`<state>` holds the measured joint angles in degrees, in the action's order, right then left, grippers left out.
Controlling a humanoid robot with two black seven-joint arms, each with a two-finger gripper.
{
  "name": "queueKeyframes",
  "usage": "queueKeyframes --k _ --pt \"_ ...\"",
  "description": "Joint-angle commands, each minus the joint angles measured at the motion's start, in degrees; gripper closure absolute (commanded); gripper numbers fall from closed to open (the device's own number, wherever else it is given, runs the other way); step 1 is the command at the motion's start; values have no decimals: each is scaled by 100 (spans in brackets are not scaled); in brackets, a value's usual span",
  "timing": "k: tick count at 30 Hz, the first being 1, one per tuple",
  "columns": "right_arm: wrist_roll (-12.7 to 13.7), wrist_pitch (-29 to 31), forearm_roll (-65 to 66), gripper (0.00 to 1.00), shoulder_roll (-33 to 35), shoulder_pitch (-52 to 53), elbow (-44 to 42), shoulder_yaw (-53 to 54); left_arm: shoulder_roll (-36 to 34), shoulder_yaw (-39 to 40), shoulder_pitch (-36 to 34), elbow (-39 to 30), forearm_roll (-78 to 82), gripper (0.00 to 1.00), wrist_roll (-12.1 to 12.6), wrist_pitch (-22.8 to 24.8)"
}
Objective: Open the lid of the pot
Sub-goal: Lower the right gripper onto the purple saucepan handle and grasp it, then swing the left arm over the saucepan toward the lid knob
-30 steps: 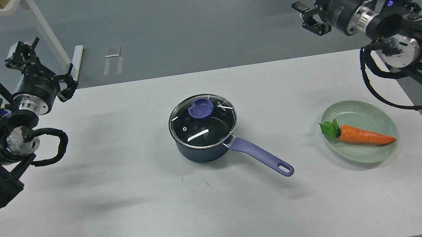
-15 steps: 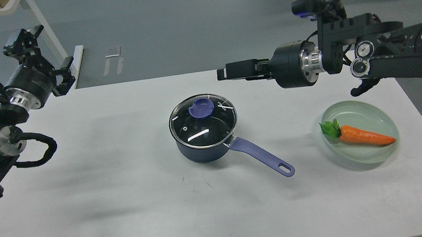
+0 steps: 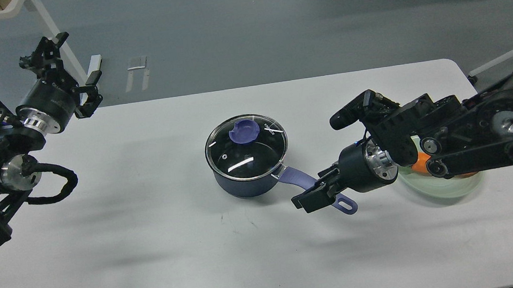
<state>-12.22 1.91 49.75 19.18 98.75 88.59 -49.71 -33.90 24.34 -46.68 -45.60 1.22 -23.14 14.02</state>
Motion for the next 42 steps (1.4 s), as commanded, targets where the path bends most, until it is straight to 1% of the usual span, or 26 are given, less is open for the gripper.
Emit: queueKeyframes --k 1,7,15,18,25,26,28,34,38,42 --pt "18 2 17 23 -133 -14 -61 -127 -28 0 -8 7 1 1 11 57" --pt "228 -6 26 29 -160 -57 -184 -189 -55 0 -8 -2 1 1 11 74" --pt "290 -6 17 47 -283 -119 -246 -180 -64 -8 1 -28 10 1 20 83" --pt "290 -6 8 52 -265 -137 -246 -180 -72 -61 1 -195 36 1 20 48" --pt "290 20 -53 70 -221 -163 -237 -180 -55 -114 -69 -459 782 1 11 -13" --pt "290 29 -53 73 -221 -163 -237 -180 -46 -114 -122 -468 966 1 11 -31" --pt "290 29 -45 76 -221 -163 -237 -180 -46 -123 -219 -494 1361 1 11 -49" --pt "290 29 -45 78 -239 -128 -237 -162 7 -131 -702 -581 3118 1 -6 -49" --pt "290 38 -45 80 -239 -119 -246 -162 24 -131 -913 -1081 4716 1 -24 -84" --pt "290 55 -45 82 -239 -110 -237 -162 112 -192 -966 -1583 6141 1 -51 -522"
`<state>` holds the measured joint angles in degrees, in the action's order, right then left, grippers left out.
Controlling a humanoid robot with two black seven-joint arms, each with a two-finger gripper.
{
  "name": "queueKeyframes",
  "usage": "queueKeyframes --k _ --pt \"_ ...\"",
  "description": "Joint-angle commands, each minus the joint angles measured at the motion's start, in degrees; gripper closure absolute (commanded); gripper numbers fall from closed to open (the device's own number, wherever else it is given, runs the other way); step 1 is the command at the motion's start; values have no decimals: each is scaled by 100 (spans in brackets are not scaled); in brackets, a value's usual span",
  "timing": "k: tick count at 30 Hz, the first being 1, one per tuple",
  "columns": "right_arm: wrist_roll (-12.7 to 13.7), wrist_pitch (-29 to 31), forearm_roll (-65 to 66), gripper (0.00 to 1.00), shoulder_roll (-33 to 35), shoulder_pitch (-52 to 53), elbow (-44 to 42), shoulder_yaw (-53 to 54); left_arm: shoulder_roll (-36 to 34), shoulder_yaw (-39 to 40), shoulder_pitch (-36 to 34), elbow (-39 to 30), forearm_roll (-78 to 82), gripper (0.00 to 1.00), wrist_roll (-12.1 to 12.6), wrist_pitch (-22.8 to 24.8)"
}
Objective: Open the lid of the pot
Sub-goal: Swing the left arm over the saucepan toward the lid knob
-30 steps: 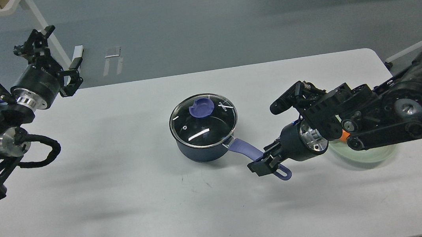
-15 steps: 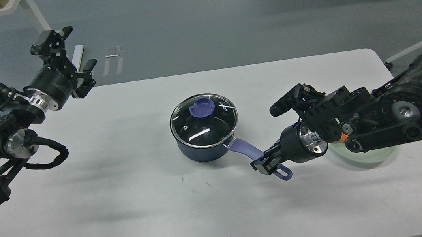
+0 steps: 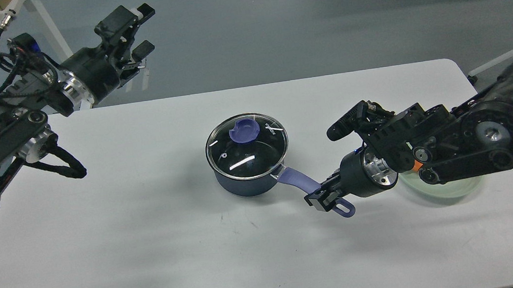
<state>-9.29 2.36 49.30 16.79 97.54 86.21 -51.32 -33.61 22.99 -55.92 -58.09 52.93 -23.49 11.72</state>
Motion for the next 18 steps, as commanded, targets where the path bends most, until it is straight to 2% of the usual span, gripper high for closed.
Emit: queueKeyframes --k 1,4,9,18 --pt "-2 19 0 82 0 10 -8 -1 135 -102 -50 -379 1278 1 -15 -363" --pt "-2 19 0 83 -9 19 -8 8 345 -426 -129 -405 2367 2 -15 -574" --pt "-2 19 0 83 -9 10 -8 8 522 -1208 -261 -370 3898 2 2 -1242" --pt "-2 19 0 83 -27 -7 -8 8 627 -2272 -375 -177 4270 2 46 -1822"
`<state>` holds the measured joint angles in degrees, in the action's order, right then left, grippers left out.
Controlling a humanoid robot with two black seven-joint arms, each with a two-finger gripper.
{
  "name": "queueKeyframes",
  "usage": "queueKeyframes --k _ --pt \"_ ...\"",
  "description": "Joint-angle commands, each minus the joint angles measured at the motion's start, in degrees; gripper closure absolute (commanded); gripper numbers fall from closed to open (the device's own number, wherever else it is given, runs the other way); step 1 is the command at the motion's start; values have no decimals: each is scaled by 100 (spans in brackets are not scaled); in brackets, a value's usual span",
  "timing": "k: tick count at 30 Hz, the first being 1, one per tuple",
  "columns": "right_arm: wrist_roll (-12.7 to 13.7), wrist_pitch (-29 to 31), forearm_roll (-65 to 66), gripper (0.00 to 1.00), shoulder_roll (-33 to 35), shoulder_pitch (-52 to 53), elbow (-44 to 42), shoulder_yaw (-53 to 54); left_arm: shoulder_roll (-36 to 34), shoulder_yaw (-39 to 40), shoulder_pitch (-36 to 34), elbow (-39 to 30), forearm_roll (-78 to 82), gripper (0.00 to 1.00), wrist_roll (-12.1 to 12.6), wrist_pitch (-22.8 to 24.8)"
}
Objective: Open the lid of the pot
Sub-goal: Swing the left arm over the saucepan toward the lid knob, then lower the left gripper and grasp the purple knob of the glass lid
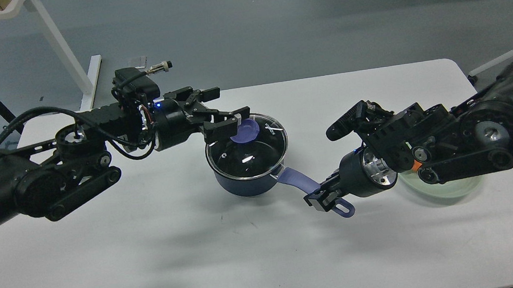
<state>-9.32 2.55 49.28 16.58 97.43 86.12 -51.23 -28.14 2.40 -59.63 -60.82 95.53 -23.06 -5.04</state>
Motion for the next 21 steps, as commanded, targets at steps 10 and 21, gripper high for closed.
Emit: queueKeyframes --k 10,21 --pt "0 0 3 83 -32 -14 -7 8 476 -398 91 185 -52 2 -5 -498" --pt "0 0 12 83 -23 -32 -7 8 828 -908 92 897 -78 2 -23 -736"
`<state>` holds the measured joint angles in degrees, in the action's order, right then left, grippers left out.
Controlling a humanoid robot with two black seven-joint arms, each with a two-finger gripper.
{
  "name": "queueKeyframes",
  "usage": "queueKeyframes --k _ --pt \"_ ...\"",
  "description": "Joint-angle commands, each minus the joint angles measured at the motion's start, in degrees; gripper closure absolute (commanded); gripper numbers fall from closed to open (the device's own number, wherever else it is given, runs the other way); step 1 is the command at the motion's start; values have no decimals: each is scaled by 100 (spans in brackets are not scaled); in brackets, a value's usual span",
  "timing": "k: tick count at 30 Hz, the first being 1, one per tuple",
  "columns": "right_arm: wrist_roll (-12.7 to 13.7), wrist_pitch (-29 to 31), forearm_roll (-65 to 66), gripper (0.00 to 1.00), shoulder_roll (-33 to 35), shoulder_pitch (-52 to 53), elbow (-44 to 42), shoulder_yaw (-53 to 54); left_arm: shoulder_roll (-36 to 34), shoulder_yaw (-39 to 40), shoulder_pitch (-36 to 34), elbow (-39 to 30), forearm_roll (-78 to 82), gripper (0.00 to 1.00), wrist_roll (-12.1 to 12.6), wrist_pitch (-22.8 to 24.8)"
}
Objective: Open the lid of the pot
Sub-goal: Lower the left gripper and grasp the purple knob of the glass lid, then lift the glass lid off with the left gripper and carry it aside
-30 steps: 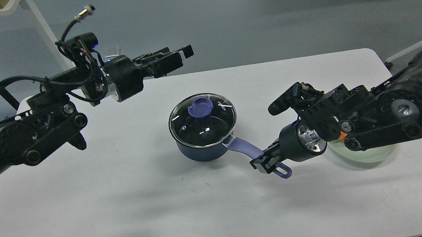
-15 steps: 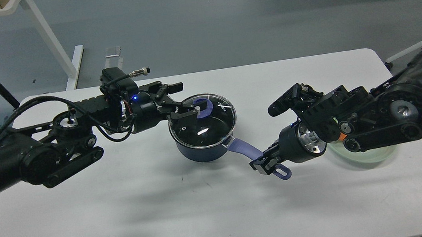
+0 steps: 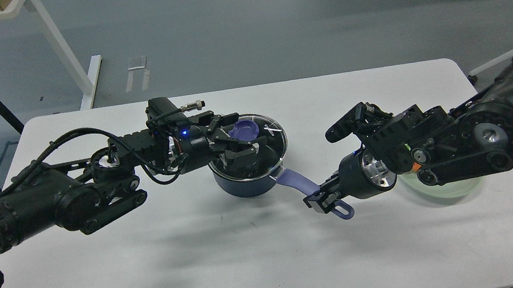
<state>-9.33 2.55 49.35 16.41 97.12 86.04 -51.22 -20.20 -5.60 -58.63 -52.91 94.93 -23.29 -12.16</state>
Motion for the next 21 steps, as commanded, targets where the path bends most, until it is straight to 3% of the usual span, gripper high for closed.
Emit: queueKeyframes --k 1,6,14,18,21 --pt "1 0 4 83 -7 0 1 7 42 -107 1 105 -18 2 8 -23" --pt "1 0 -4 83 -15 0 -8 7 42 -116 1 105 -36 4 -27 -23" --pt "1 0 -4 83 -42 0 -17 7 34 -134 1 114 17 43 -158 -94" --pt "1 0 -4 82 -42 0 -26 7 34 -125 -34 114 0 54 -255 -103" --pt "1 0 -4 82 -42 0 -61 16 -10 -81 -69 97 -27 57 -264 -111"
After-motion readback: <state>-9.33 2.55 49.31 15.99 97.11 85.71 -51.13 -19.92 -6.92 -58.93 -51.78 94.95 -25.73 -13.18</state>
